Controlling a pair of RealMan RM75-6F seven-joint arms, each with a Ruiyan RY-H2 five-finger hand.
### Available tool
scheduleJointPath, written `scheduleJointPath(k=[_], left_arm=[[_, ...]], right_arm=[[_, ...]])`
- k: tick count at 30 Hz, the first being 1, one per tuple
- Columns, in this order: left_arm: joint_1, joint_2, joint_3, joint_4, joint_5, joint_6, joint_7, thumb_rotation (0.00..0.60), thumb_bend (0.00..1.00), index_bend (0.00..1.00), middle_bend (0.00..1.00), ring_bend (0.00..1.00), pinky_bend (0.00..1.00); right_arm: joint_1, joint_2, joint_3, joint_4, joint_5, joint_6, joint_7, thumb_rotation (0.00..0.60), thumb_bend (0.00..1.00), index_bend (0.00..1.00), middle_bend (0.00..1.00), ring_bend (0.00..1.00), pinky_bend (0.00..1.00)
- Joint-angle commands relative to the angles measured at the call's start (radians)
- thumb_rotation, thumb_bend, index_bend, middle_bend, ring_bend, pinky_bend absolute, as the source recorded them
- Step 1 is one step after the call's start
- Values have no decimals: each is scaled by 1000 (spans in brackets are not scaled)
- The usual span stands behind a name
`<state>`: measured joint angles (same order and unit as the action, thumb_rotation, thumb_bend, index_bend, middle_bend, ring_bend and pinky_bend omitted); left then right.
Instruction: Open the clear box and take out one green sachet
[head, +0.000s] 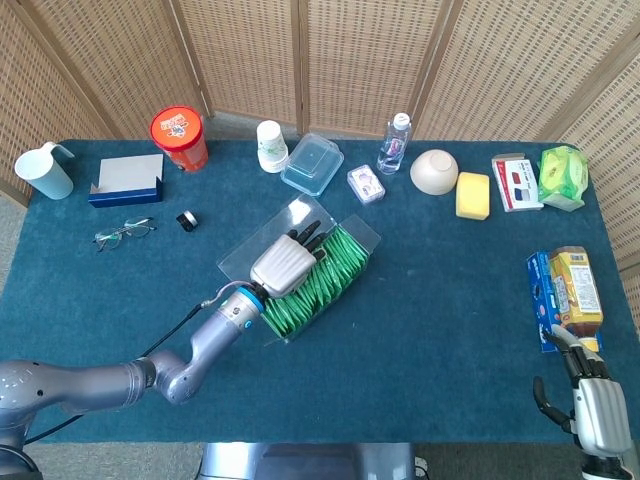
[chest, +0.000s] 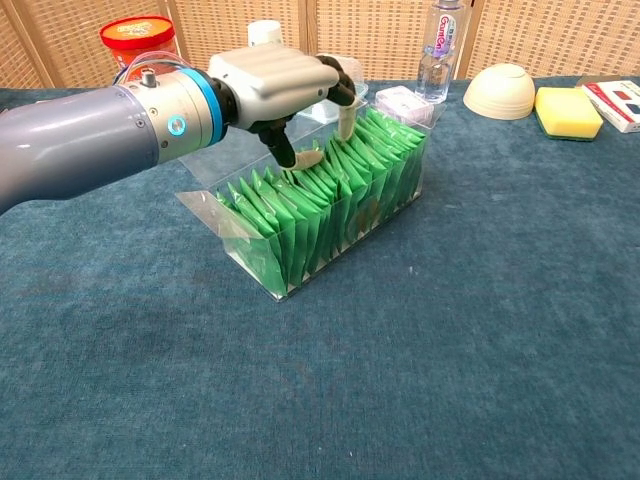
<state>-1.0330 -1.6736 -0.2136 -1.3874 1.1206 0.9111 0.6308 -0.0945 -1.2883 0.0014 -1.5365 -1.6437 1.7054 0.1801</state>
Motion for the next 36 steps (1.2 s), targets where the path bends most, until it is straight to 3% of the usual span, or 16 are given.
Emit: scheduleJointPath(k=[1, 25, 36], left_arm=[[2, 5, -5, -11, 19, 16, -27, 593, 368, 326, 159, 46, 322], [-60, -46, -36, 89, -75, -34, -4, 595, 366, 324, 158, 45, 322], [-78, -62, -29, 106, -93, -40, 10, 599, 356, 431, 158, 45, 322]], right_arm=[[-1, 0, 0, 0, 3, -1, 1, 600, 475, 171, 173, 181, 236], [-12, -1, 0, 17, 9, 5, 20, 600, 475, 170, 173, 181, 237], [-18, -5, 0, 20, 11, 8, 24, 600, 474, 170, 173, 181, 238]])
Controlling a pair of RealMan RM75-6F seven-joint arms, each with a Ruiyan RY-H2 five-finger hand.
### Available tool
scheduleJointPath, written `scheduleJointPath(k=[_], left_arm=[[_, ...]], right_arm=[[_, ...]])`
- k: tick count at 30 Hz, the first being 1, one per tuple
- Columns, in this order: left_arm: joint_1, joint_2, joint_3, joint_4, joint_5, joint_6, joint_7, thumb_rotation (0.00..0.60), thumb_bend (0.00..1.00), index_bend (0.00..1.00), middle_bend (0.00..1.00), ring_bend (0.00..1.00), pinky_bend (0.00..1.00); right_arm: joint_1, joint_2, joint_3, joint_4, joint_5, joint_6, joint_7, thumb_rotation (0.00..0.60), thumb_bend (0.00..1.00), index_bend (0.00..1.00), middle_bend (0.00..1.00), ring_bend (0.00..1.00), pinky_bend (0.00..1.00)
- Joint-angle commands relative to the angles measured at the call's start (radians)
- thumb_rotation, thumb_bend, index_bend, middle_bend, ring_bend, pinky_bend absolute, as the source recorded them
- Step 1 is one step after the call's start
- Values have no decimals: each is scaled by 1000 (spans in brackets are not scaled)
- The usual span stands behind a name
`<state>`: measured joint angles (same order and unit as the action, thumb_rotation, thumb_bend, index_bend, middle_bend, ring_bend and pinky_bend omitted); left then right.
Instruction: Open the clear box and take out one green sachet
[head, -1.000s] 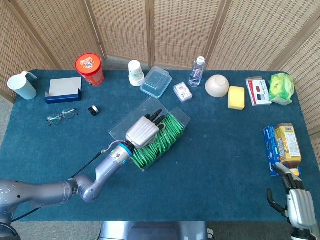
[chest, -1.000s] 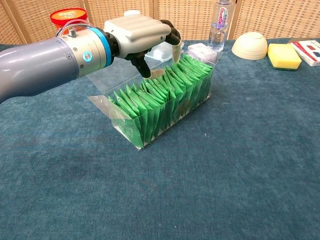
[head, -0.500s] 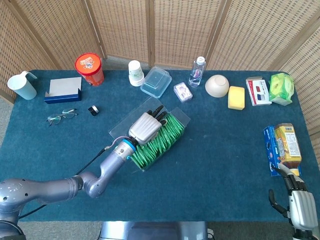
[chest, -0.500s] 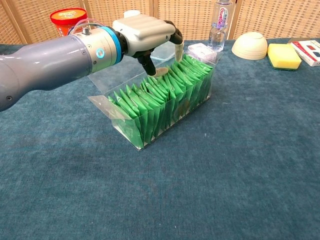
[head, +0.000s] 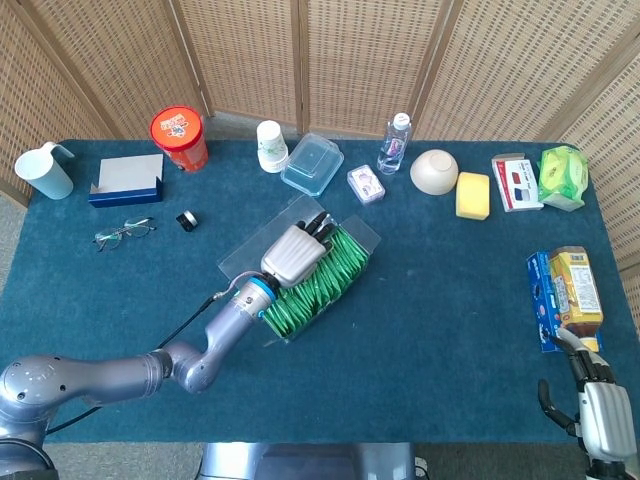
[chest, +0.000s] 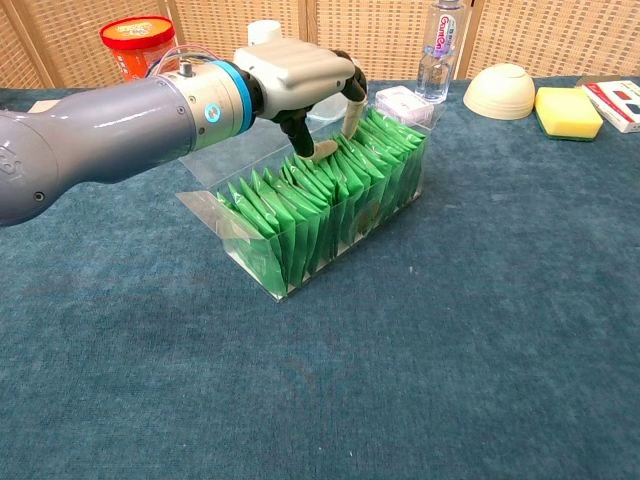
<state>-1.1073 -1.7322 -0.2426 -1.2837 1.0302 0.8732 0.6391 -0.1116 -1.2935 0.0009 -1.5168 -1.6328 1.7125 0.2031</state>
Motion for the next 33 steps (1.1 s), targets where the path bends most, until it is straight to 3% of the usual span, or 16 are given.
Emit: scheduleJointPath(k=[1, 12, 33], left_arm=[[-5, -5, 0, 3, -4, -2, 2, 599, 355, 438, 158, 46, 322], [-3, -4, 2, -1, 2, 27, -5, 600, 354, 532, 206, 62, 322], [60, 68, -9, -99, 123, 143, -140, 600, 349, 562, 233, 81, 322]], right_arm=[[-2, -1, 0, 0, 1, 2, 2, 600, 474, 170, 173, 181, 238], [-5, -2, 0, 1, -2, 5, 5, 600, 475, 170, 173, 181, 238], [2, -3, 6, -4, -18, 9, -4, 600, 475, 166, 173, 181, 238]])
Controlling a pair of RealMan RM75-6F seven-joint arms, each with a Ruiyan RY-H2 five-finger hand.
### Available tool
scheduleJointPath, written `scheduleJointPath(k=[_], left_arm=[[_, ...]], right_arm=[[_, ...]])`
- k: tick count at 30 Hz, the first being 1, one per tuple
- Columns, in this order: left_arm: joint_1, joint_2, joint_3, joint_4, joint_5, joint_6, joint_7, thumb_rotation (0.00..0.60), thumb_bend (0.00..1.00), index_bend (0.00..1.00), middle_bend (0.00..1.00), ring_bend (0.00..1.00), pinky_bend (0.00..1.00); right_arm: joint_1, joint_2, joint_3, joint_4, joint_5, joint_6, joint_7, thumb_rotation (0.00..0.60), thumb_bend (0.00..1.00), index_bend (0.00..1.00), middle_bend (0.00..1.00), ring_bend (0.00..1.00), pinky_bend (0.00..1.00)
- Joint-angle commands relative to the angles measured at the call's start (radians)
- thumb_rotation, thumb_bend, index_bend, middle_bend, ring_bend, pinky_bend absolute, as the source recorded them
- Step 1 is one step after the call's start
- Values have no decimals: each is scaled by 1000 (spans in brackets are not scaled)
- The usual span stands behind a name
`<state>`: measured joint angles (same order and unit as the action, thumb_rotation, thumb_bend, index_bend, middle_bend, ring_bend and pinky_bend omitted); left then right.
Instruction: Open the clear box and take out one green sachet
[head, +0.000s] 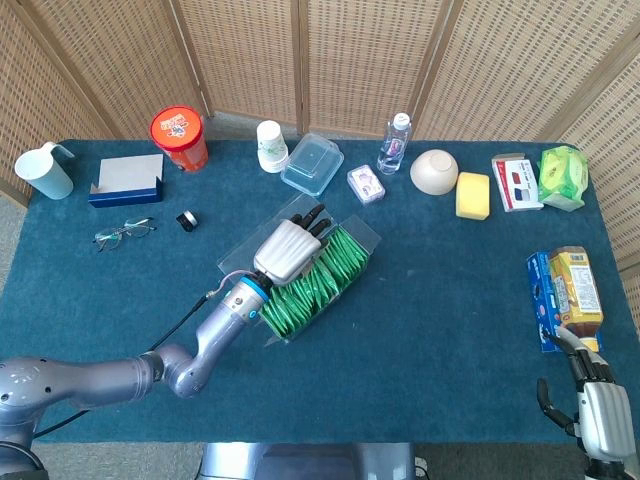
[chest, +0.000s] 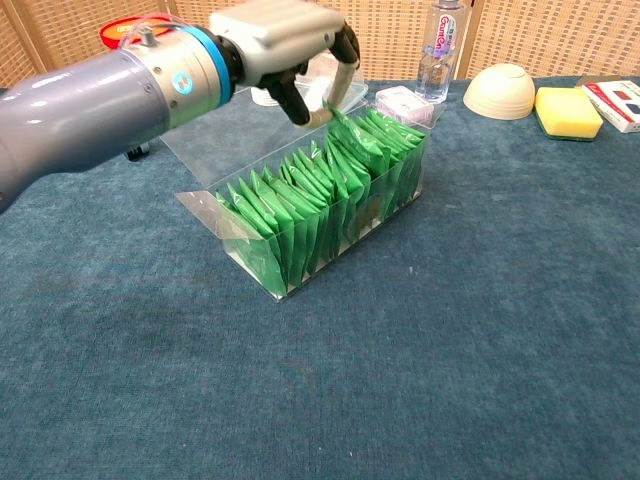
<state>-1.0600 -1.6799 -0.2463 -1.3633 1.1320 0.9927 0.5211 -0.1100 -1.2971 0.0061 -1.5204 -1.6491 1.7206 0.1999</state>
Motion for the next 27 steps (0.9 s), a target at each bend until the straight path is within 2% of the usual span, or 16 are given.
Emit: scheduleJointPath(k=[1, 14, 18, 27], left_arm=[[18, 21, -6, -27, 31, 32, -32, 600, 349, 562, 234, 82, 322], [99, 127, -31, -162, 142, 163, -165, 600, 347, 562, 249, 92, 322], [146, 189, -36, -236, 160, 207, -221, 600, 345, 562, 250, 92, 322], [246, 289, 3, -298, 186, 271, -252, 600, 345, 562, 250, 92, 322]], right_arm=[[1, 0, 0, -1, -2, 1, -1, 600, 474, 166, 173, 181, 238], [15, -6, 4, -4, -10, -11, -6, 600, 474, 164, 173, 181, 238], [26, -7, 5, -12, -15, -23, -17, 600, 475, 163, 173, 181, 238], [39, -10, 5, -27, -19, -39, -36, 600, 475, 163, 173, 181, 238]])
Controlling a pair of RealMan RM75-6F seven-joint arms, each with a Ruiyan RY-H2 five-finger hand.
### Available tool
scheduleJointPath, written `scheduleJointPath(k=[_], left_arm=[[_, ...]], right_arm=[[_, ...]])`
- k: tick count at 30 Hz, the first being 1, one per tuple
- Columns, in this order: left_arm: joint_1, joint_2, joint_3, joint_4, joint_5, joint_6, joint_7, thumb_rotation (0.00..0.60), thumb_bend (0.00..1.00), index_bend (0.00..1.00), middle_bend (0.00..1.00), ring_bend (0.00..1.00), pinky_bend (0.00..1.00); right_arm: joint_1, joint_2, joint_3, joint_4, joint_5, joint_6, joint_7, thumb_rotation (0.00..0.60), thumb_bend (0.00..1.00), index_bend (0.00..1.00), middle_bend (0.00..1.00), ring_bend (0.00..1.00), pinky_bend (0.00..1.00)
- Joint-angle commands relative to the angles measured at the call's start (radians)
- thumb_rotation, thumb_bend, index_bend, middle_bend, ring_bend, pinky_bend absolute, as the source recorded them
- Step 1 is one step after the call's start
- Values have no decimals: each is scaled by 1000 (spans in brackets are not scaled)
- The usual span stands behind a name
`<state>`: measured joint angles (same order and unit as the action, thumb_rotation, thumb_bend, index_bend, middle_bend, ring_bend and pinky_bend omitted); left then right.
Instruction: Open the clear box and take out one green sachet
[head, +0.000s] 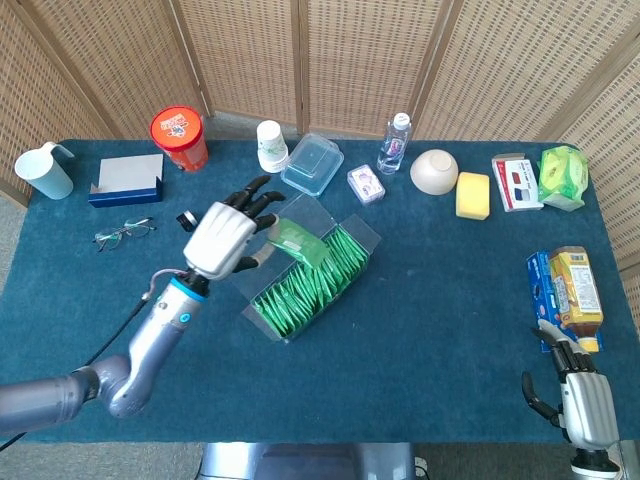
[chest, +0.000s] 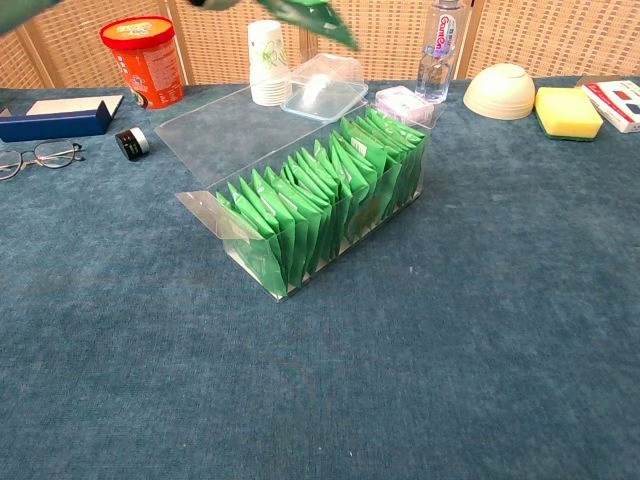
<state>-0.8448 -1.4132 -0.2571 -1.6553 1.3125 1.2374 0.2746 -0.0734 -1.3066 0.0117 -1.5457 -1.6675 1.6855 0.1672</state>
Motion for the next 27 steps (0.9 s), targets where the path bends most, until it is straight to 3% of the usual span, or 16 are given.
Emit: scheduleJointPath(k=[1, 12, 23, 27], left_arm=[[44, 34, 19, -5, 5, 35, -5, 600, 344, 562, 249, 92, 322], [86, 59, -7, 86, -87, 15, -1, 600, 344, 562, 250, 92, 322], [78, 7, -28, 229, -175, -63, -24, 600, 344, 560, 250, 92, 322], [55, -17, -15, 271, -187, -127, -12, 600, 341, 450, 231, 87, 322]], right_arm=[[5, 0, -1, -4, -1, -7, -7, 600, 475, 163, 173, 181, 238], [17, 4, -2, -36, -1, -25, -46, 600, 475, 161, 173, 181, 238], [24, 8, -1, -57, 5, -34, -72, 600, 475, 160, 173, 181, 238], [23, 9, 0, -61, 12, -35, -75, 600, 475, 160, 173, 181, 238]])
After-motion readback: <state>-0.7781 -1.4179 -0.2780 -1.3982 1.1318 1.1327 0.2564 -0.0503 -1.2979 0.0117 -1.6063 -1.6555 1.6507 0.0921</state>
